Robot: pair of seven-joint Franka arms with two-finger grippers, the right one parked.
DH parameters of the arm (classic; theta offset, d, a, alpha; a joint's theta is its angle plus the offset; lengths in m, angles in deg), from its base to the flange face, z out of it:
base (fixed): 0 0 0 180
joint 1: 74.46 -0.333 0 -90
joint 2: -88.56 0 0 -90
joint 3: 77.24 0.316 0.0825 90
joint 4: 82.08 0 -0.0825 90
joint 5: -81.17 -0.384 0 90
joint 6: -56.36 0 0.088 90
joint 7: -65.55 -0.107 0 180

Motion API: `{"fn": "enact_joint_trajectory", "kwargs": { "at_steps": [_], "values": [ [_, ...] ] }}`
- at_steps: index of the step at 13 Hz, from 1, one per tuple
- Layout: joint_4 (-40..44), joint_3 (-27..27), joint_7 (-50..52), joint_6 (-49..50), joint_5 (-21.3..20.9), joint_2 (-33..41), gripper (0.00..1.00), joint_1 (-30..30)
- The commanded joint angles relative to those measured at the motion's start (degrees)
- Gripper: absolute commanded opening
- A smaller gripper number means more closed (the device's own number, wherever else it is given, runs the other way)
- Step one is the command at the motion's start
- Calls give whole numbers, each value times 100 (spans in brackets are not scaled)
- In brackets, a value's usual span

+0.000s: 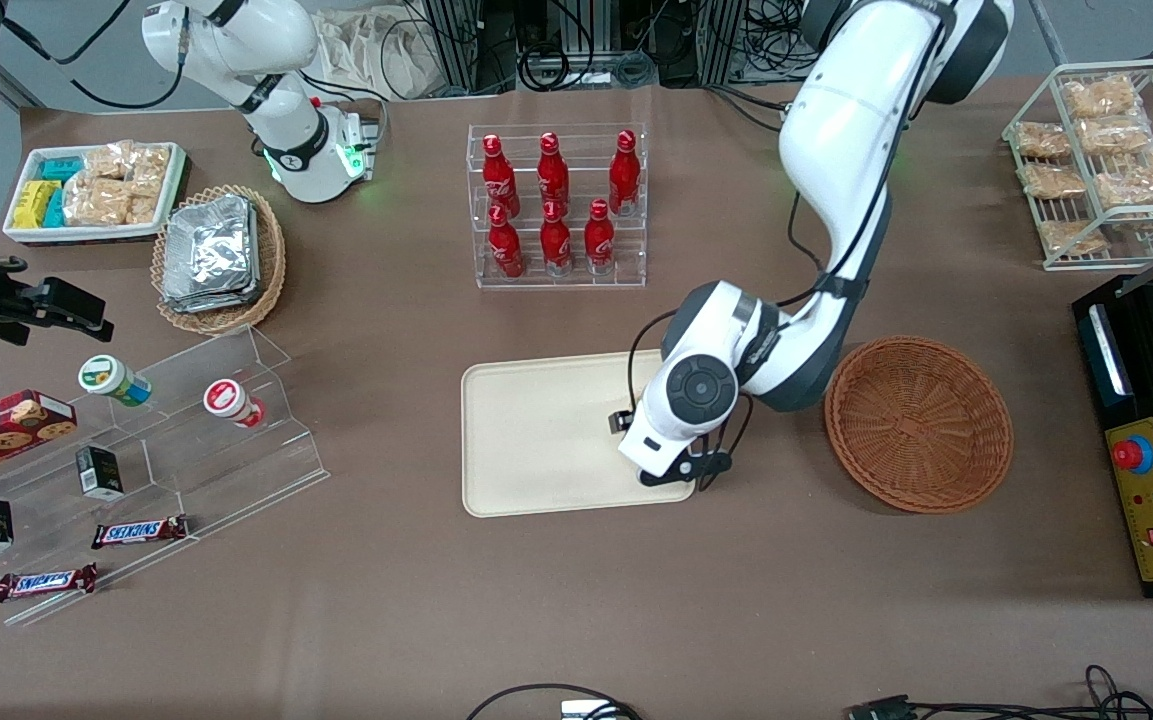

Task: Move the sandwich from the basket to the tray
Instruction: 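Open the left gripper and withdraw it back over the basket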

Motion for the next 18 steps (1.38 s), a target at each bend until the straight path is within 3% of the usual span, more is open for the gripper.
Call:
{"fn": "enact_joint_trajectory", "kwargs": {
  "at_steps": [1,3,5,8,13,14,17,18],
  "values": [
    [-628,59,321,315,-96,860,100,22],
    [-1646,67,226,228,-114,1668,100,-82],
    [-2814,67,16,-498,-140,2442,99,-241],
    [-3487,67,-617,-661,-149,3086,100,-644],
    [-2876,76,-1488,507,-157,3483,100,-2251],
    [-2647,76,-1506,622,-253,3431,100,-2515],
    [-2058,76,-1550,649,-1070,3238,100,-2842],
    [-1882,59,-1638,728,-1072,3159,100,-3043]
  ]
}}
